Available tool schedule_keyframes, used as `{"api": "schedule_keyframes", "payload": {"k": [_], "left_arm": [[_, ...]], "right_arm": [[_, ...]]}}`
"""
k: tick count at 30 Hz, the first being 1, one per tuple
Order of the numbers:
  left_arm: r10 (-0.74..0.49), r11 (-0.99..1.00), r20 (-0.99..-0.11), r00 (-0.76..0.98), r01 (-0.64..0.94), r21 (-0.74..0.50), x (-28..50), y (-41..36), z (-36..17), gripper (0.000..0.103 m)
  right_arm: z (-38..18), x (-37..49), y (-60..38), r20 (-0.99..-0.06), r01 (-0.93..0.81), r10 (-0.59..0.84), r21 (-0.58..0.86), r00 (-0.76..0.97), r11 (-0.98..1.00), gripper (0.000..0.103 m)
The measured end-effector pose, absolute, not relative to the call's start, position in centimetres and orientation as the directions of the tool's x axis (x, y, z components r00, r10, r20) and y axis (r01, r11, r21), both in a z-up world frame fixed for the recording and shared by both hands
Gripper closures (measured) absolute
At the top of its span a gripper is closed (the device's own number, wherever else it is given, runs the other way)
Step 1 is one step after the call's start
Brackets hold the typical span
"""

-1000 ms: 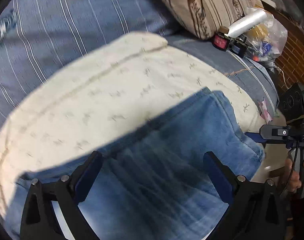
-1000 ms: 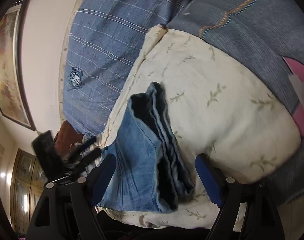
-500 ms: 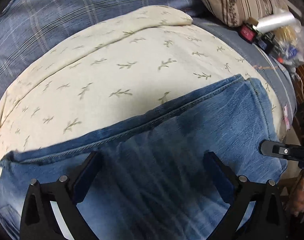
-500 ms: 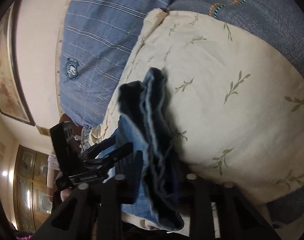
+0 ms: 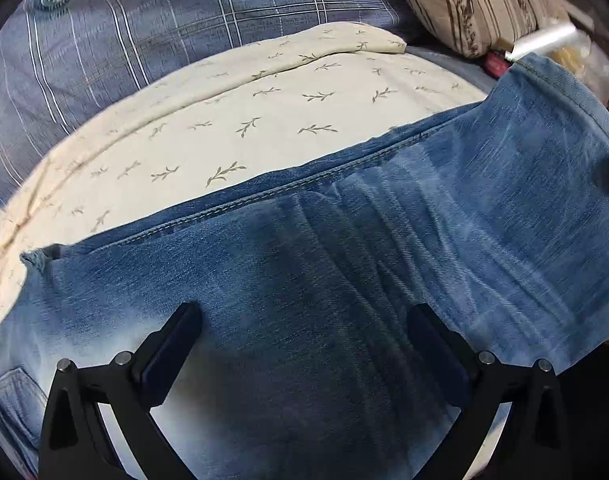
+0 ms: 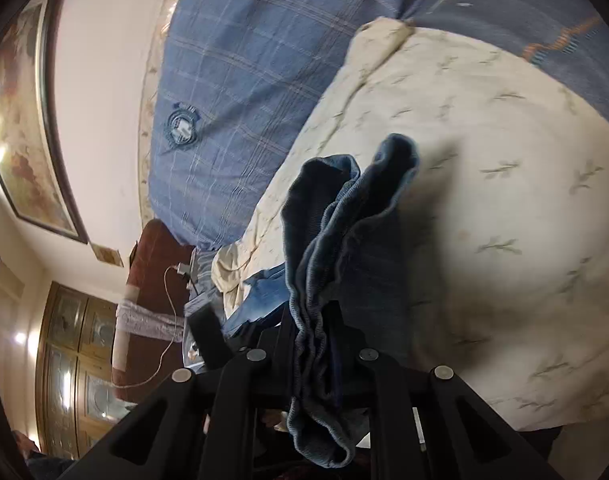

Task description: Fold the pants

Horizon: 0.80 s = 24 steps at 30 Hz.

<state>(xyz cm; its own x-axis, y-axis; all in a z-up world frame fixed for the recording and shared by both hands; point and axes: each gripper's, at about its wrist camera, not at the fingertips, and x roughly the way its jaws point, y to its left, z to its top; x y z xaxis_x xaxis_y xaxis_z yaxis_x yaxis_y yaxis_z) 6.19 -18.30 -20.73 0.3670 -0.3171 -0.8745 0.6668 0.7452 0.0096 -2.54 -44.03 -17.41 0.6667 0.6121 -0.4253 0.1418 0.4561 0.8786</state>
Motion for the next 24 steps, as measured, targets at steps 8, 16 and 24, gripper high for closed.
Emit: {"api": "schedule_keyframes", "payload": {"k": [8,16,24], "left_arm": [[-0.334,0.801,-0.840,0.428,0.599,-0.013,6.2,-10.2,-17.6,0.000],[-0.235,0.884,-0.873,0.427,0.467,-0.009,6.6,-3.6,-20.6,0.000],[-0.311,0.873,-0.848,0.429,0.482,-0.076,6.1,-2.1,-19.6,0.000]], "right_arm": [[-14.2,0.4,-38.0,-0.422,0.063,0.670,0.869,0.611,0.491,0.089],[-18.1,4.3,-31.5,-0.438,0.114,0.751,0.889,0.494,0.444,0.085],[-26.6,6.6,-28.8,-0.392,0.309,0.847,0.906,0.360,0.288,0.061]]}}
